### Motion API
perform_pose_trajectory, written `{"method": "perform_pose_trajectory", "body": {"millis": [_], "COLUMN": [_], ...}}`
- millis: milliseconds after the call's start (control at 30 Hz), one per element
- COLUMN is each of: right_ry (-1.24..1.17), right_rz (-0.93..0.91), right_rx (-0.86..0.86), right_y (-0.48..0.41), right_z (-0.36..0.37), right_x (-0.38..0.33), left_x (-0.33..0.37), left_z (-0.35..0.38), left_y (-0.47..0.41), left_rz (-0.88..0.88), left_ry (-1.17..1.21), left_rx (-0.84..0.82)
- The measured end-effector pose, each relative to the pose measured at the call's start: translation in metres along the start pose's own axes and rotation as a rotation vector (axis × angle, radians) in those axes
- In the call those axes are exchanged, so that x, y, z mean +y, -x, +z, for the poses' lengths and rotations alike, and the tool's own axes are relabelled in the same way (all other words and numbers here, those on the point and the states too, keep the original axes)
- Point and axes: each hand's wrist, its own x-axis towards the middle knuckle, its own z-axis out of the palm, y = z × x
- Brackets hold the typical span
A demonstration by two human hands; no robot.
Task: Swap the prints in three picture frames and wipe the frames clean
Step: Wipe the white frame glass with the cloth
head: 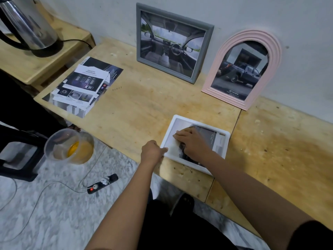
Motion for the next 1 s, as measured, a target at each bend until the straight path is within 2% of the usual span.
{"method": "perform_pose_trajectory", "body": {"millis": [167, 333, 400, 467, 567, 633, 700, 767, 800, 933, 1000], "right_ry": [0.028, -0.070, -0.132, -0.176, -0.398, -0.532, -0.658, -0.677, -0.607, -0.355, -0.261], "right_rz": [-0.126, -0.157, -0.186, -0.178, -0.056, 0.086, 0.219, 0.328, 0.374, 0.465, 0.478], "right_rx": [0.123, 0.086, 0.041, -0.076, -0.180, -0.082, 0.200, 0.473, 0.518, 0.419, 0.425], "right_y": [0.024, 0.047, 0.054, 0.058, 0.056, 0.052, 0.044, 0.033, 0.029, 0.035, 0.046], "right_z": [0.007, 0.006, 0.001, -0.009, -0.029, -0.039, -0.044, -0.042, -0.039, -0.003, 0.011], "right_x": [0.012, 0.026, 0.033, 0.040, 0.049, 0.048, 0.042, 0.038, 0.037, 0.027, 0.017], "left_x": [0.001, 0.002, 0.002, 0.002, 0.000, -0.001, -0.001, 0.000, 0.001, 0.000, -0.002], "left_z": [-0.001, -0.002, -0.002, -0.001, -0.001, 0.000, 0.000, 0.000, 0.000, 0.000, 0.002], "left_y": [-0.002, -0.003, -0.002, -0.002, 0.000, -0.001, 0.000, 0.001, 0.001, 0.004, 0.004], "left_rz": [-0.009, -0.023, -0.025, -0.018, -0.009, -0.009, -0.008, -0.011, -0.012, -0.001, 0.003], "left_ry": [0.010, 0.011, 0.012, 0.018, 0.021, 0.027, 0.013, 0.007, 0.003, -0.007, 0.020], "left_rx": [-0.027, -0.042, -0.036, -0.029, -0.021, -0.028, -0.028, -0.015, -0.010, 0.022, 0.039]}}
